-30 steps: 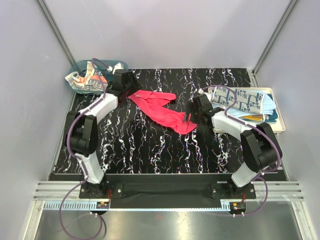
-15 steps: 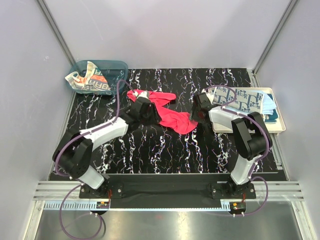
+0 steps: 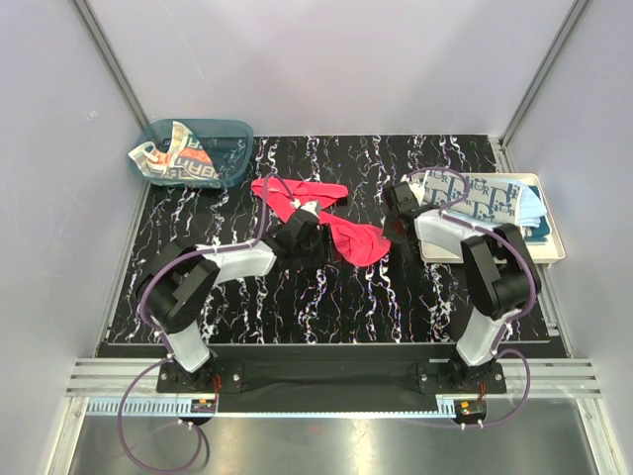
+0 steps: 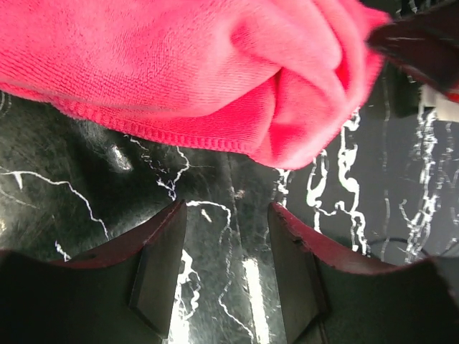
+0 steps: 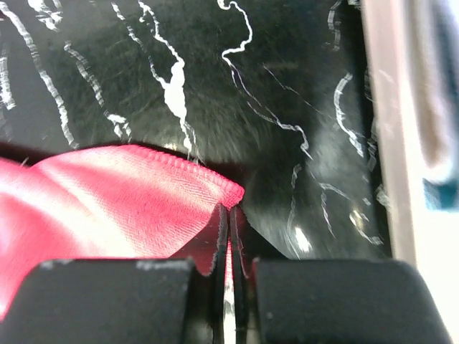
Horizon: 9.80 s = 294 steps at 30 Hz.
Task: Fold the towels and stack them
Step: Flatten out the crumpled towel, then fold the towel
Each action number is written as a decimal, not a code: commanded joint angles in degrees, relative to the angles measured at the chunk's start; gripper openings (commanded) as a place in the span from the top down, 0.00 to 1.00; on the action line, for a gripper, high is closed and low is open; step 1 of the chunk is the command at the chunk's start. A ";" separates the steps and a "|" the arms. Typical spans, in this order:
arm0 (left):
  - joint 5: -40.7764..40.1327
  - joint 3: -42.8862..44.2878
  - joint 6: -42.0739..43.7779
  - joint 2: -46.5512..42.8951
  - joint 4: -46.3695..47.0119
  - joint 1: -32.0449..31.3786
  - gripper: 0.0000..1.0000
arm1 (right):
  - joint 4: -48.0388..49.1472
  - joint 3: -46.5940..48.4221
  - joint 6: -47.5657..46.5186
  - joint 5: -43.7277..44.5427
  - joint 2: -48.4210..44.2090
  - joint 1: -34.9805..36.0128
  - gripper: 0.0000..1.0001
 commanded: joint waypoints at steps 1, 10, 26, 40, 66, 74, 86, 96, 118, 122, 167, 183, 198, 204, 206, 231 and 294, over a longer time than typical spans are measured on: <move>0.53 0.47 1.89 -0.43 6.26 -0.97 0.46 | -4.10 0.69 -1.05 2.70 -9.15 -0.24 0.99; -0.17 1.61 6.20 2.20 8.19 -2.03 0.46 | -12.46 4.99 -2.98 2.44 -19.71 -0.07 0.99; -6.49 4.06 -0.03 6.67 10.41 -1.33 0.41 | -21.60 15.54 -4.92 1.91 -24.91 2.56 0.99; -20.82 29.37 1.54 20.65 -18.95 9.12 0.49 | -22.48 10.97 -3.60 2.00 -25.26 5.02 0.99; -9.39 14.37 0.86 2.91 -15.10 7.65 0.40 | -14.66 11.67 -3.69 11.50 -7.42 4.24 1.00; -16.50 16.11 -13.48 5.80 -14.65 -0.09 0.40 | -12.38 9.39 -3.60 10.35 -6.98 2.57 1.00; -22.93 20.95 -22.54 10.02 -23.62 -2.47 0.45 | -11.50 8.16 -3.96 8.94 -7.07 1.34 1.00; -21.00 21.73 -24.82 13.10 -22.21 -3.79 0.46 | -10.44 7.11 -3.60 7.10 -7.33 -0.24 1.00; -18.71 21.22 -25.53 17.06 -21.69 -5.11 0.88 | -9.21 5.61 -3.52 4.90 -8.74 -2.18 1.00; -17.92 19.64 -23.69 15.57 -20.89 -4.58 1.00 | -9.56 5.43 -3.60 4.64 -9.17 -2.35 1.00; -19.06 -16.93 -12.34 -22.14 -26.25 0.87 1.00 | 0.63 -20.84 9.32 -5.73 -21.30 10.92 0.55; -18.01 -18.08 -11.64 -24.42 -25.99 1.66 0.87 | 2.48 -23.04 9.49 -7.14 -22.09 11.36 0.55; -13.10 -18.51 -9.62 -26.28 -22.75 1.66 0.53 | 3.45 -23.31 9.67 -7.67 -20.43 11.44 0.90; -10.28 -18.69 -9.80 -22.06 -20.37 1.75 0.57 | 3.18 -23.22 9.49 -7.58 -20.69 11.62 0.92; -10.36 -18.78 -10.50 -20.92 -20.72 1.75 0.62 | 2.74 -23.13 9.32 -7.32 -21.04 11.62 0.92; -23.10 12.90 9.96 -39.01 -36.80 1.66 1.00 | -12.99 7.61 -1.21 -2.13 -32.90 11.53 1.00; 8.89 58.66 7.34 21.37 -9.30 31.10 1.00 | -9.74 69.80 -12.39 -27.00 25.63 -13.61 1.00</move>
